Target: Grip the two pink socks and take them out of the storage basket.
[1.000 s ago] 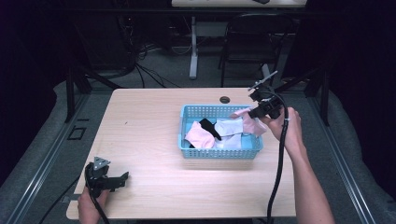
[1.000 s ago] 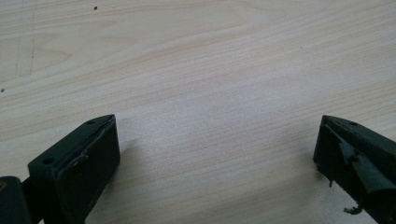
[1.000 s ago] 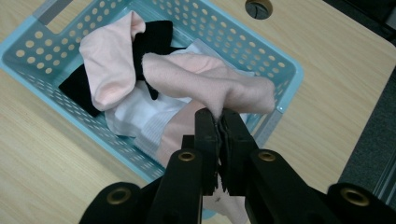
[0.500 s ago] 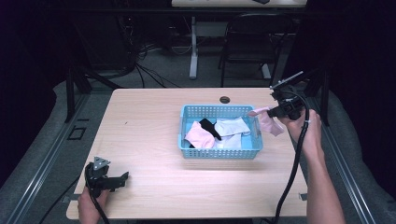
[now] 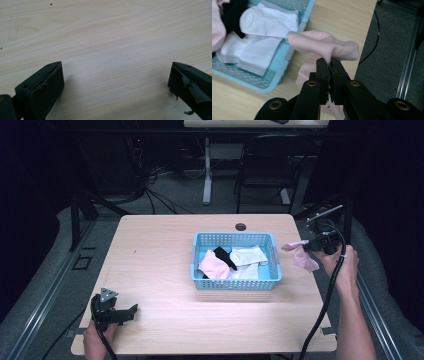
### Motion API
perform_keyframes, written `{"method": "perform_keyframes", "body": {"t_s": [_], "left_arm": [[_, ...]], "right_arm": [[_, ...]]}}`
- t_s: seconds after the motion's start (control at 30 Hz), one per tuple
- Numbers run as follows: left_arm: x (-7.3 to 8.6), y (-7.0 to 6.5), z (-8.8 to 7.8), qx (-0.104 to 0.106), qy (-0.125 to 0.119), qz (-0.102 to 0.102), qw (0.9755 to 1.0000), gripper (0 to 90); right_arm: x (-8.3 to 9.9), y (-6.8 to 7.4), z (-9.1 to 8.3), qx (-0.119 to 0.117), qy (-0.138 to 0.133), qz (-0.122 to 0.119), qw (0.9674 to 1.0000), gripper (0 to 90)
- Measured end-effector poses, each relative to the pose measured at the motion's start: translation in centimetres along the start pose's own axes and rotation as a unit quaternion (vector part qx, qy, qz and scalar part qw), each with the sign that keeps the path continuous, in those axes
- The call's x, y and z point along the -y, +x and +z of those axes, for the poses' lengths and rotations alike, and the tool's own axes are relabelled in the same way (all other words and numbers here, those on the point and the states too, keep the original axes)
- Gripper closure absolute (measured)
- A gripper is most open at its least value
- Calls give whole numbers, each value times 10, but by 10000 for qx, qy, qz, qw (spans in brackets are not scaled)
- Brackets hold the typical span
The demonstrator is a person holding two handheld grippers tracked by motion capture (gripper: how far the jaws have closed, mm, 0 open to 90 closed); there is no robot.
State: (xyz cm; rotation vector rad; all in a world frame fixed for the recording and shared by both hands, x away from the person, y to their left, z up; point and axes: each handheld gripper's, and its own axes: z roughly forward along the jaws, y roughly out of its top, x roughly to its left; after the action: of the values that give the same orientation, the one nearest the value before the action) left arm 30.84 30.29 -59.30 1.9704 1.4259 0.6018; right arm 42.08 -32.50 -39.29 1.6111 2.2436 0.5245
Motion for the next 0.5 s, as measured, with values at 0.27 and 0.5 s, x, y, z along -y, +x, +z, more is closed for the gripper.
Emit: {"method": "perform_keyframes", "body": {"t_s": [0.27,0.5], "left_arm": [[0,0,0,4,-5,2,10000,5],[0,0,0,0,-15,2,10000,5]], "right_arm": [[13,-17,28,-11,343,317,9989,864],[29,-26,61,-134,689,556,9960,863]]}}
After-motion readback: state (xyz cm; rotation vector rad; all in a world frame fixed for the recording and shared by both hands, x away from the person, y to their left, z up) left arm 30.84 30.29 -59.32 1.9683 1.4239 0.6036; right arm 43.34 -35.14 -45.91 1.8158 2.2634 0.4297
